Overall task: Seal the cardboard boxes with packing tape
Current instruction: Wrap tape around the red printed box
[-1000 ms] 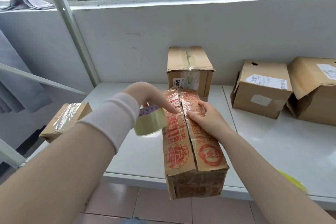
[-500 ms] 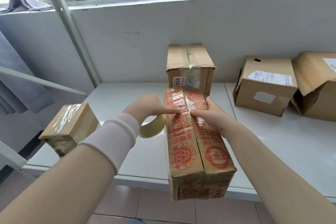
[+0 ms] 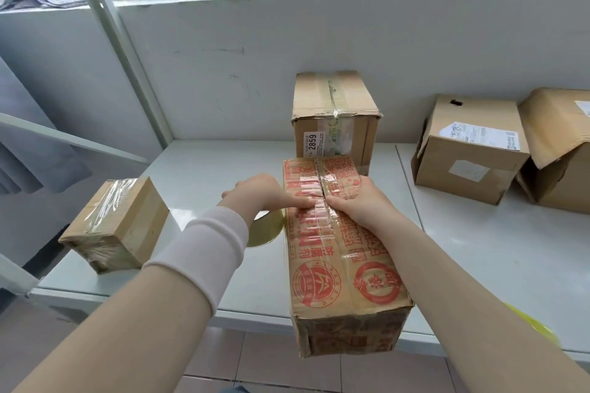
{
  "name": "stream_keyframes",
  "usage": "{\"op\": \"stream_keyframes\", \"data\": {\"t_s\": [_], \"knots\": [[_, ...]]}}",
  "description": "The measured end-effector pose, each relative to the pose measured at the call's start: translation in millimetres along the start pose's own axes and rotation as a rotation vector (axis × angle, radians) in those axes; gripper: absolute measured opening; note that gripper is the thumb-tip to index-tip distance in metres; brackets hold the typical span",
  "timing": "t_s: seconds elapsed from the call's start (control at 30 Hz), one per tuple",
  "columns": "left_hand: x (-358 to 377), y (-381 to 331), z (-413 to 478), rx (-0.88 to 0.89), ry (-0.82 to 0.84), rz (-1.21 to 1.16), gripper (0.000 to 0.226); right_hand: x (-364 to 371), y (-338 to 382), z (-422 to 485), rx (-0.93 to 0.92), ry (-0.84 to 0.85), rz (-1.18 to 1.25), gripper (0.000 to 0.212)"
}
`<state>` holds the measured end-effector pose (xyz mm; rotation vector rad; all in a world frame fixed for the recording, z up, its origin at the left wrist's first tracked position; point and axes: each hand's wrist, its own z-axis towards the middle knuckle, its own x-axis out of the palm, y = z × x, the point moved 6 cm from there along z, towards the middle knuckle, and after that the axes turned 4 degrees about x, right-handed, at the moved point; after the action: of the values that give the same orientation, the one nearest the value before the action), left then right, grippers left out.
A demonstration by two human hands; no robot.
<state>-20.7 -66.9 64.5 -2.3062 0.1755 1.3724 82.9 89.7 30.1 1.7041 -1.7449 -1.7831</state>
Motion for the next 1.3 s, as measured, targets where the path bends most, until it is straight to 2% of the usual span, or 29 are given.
{"op": "stream_keyframes", "data": {"t_s": [0.13, 0.3, 0.4, 0.53, 0.63, 0.83, 0.93, 1.0, 1.1, 1.3], "knots": [[-2, -4, -2, 0.001, 0.074, -0.104, 0.089, -4, -2, -8, 0.011, 0.107, 0.088, 0.099], [-2, -12, 2, 0.011, 0.080, -0.121, 0.089, -6, -16, -24, 0.027, 0.220, 0.231, 0.105], [2, -11, 12, -0.005, 0.039, -0.101, 0.086, -6, -17, -27, 0.005, 0.165, 0.260, 0.099], [6, -5, 23, -0.040, -0.007, -0.048, 0.076, -2, -12, -27, -0.040, 0.063, 0.143, 0.078], [8, -5, 22, -0.048, -0.017, -0.055, 0.076, -3, -11, -26, -0.048, 0.033, 0.098, 0.075], [9, -6, 15, -0.045, -0.027, -0.104, 0.081, -4, -8, -32, -0.043, 0.041, 0.115, 0.078], [4, -8, 7, -0.023, -0.033, -0.125, 0.080, -9, -8, -42, -0.006, 0.127, 0.243, 0.095], [2, -12, 2, 0.001, 0.005, -0.143, 0.088, -13, -11, -51, 0.015, 0.185, 0.292, 0.102], [1, -19, -6, 0.034, 0.086, -0.118, 0.092, -13, -17, -63, 0.010, 0.230, 0.279, 0.101], [10, -12, 6, 0.006, 0.058, -0.004, 0.080, -5, -19, -58, -0.072, 0.064, 0.150, 0.094]]}}
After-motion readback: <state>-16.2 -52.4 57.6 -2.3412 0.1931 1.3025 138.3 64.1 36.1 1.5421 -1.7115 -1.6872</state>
